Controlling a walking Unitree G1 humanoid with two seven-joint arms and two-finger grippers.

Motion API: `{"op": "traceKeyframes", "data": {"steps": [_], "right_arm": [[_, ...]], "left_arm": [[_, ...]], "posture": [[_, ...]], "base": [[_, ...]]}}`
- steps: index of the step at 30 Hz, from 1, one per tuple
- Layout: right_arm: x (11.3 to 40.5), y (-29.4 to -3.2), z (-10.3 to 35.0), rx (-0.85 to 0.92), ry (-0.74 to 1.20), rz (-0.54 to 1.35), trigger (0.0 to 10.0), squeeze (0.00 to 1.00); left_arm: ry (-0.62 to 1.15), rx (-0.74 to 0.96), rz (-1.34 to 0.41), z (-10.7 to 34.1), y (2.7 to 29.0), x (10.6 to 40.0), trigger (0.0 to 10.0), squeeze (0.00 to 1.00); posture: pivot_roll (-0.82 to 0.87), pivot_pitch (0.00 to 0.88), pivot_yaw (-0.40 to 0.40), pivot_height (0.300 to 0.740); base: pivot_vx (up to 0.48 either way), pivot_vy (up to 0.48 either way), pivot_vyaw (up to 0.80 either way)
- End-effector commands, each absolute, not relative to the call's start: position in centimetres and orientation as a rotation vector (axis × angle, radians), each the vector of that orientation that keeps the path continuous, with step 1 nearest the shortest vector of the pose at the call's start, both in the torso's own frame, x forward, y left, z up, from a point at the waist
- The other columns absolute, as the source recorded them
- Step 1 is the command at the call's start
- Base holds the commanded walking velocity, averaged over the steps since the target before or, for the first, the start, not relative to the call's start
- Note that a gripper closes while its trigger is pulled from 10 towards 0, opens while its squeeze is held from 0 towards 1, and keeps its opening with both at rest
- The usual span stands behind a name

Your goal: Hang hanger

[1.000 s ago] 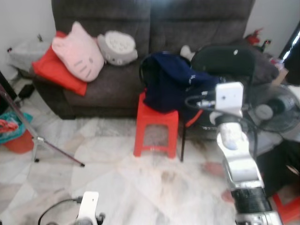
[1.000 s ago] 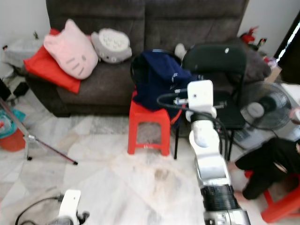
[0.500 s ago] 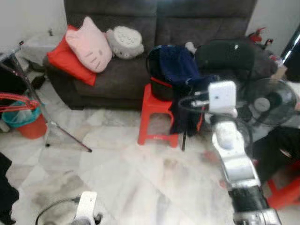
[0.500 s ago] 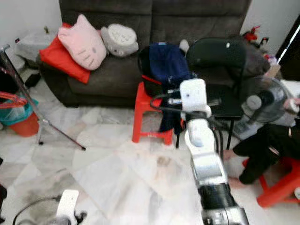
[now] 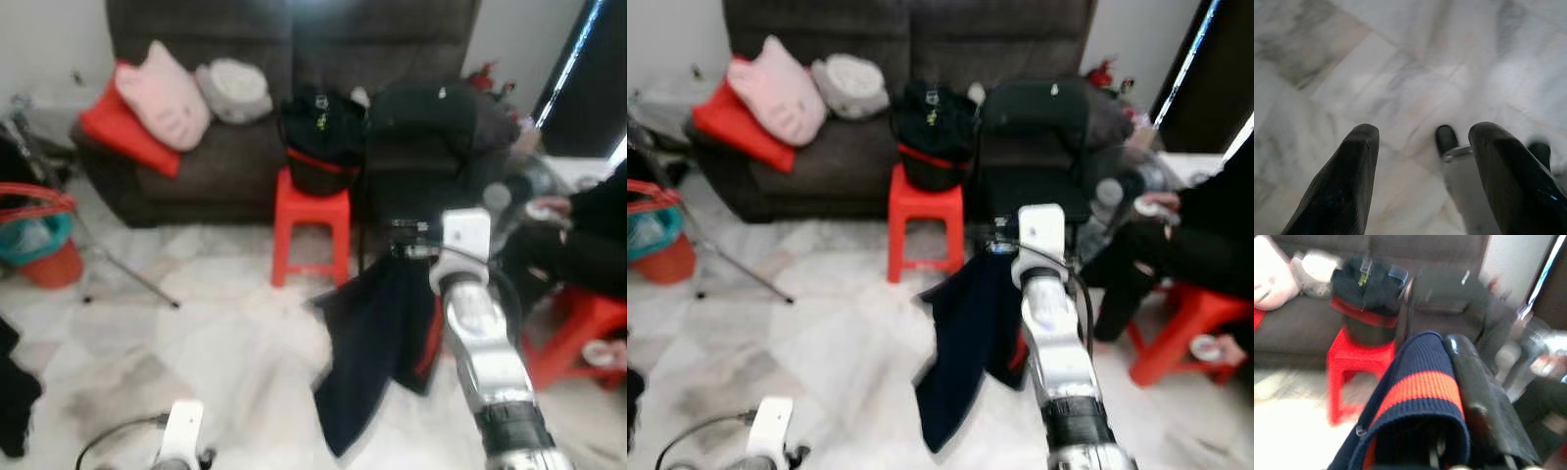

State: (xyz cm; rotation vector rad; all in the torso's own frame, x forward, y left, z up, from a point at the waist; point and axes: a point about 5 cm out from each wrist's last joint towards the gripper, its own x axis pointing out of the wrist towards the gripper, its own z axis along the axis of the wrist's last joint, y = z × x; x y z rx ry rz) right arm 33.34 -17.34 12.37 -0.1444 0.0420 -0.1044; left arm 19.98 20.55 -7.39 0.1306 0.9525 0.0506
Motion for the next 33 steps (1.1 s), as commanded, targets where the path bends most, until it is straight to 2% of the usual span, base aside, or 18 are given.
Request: {"op": "traceKeyframes", "data": {"steps": [1, 5, 18, 33], "right_arm": [[33.0, -18.5, 10.1, -0.088, 0.128, -0.134, 10.0, 0.00], [31.8, -19.9, 6.8, -0.019, 0.260, -0.186, 10.0, 0.00], [31.1, -19.7, 3.9, 0.026, 0.339, -0.157, 10.0, 0.00], [32.2, -20.4, 4.5, 0.041, 0.313, -0.158, 10.0, 0.00]], "left_arm": [[0.956, 0.139, 0.048, -7.4, 20.5, 19.9, 10.0, 0.00], [0.952, 0.138, 0.053, -7.4, 20.6, 20.0, 10.0, 0.00], [0.952, 0.142, 0.052, -7.3, 20.7, 20.0, 10.0, 0.00], [0.933, 0.149, 0.043, -6.9, 20.6, 20.9, 10.0, 0.00]], "posture": [[-0.09, 0.000, 0.003, 0.740], [-0.08, 0.000, 0.004, 0.740], [-0.06, 0.000, 0.006, 0.740], [-0.08, 0.000, 0.029, 0.740]], "base": [[0.000, 0.000, 0.00], [0.000, 0.000, 0.00], [0.000, 0.000, 0.00], [0.000, 0.000, 0.00]]}}
